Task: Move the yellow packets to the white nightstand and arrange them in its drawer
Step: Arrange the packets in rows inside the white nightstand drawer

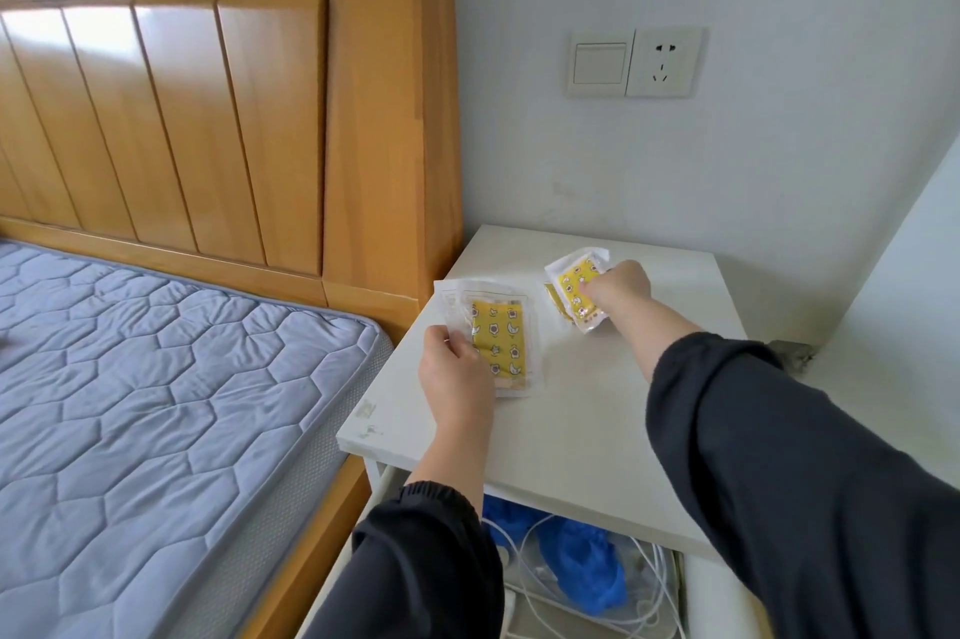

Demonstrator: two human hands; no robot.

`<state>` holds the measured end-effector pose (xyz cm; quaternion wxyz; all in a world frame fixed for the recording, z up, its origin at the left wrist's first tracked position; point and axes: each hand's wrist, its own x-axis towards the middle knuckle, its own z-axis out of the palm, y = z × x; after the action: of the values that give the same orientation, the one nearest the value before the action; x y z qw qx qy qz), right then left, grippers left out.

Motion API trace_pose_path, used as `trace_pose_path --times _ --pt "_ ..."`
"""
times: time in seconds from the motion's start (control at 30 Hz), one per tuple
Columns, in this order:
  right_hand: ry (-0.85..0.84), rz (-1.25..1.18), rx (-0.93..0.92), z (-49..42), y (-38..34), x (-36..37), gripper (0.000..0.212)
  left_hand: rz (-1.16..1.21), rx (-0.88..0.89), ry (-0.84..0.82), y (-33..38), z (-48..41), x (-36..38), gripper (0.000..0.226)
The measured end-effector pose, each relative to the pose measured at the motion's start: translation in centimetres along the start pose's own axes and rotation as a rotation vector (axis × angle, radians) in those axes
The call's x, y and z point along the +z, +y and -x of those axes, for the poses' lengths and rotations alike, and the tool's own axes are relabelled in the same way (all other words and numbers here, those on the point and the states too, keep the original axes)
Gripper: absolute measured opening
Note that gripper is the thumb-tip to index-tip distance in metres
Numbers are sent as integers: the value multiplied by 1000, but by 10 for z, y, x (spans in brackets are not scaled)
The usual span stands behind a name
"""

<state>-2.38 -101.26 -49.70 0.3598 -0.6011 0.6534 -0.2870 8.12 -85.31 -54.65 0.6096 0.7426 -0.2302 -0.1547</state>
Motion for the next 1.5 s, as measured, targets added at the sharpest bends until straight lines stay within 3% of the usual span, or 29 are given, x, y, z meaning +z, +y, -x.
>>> trace_pose_path --times 0.13,0.27,0.4,0.47,0.53,0.67,0.87,1.0,1.2,1.3,1.5 --pt "-8 197 1 2 -2 5 17 -4 14 -6 -2 -1 0 22" --pt "-66 353 101 -20 0 8 52 -19 31 -15 -2 0 1 22" --pt "-231 444 190 -103 20 34 83 -22 42 -14 -1 1 1 22" --pt "-239 460 172 -110 19 39 74 -21 49 -1 -1 2 1 22" --pt "-243 499 98 -34 -12 19 57 -2 47 30 0 4 0 22" --pt "-285 468 62 -1 -28 13 59 45 16 89 3 7 0 23" --pt "-250 263 64 3 -15 11 56 54 11 88 4 7 0 22" --pt "-278 -94 173 1 8 -1 42 35 9 42 5 7 -2 20" --pt "-375 -318 175 38 43 -24 23 -139 57 -203 12 22 -7 14" --pt "-410 -381 170 66 54 -37 14 -146 41 -233 14 40 -15 14" --pt "-488 -553 203 119 81 -65 29 -116 37 -195 7 86 -41 18"
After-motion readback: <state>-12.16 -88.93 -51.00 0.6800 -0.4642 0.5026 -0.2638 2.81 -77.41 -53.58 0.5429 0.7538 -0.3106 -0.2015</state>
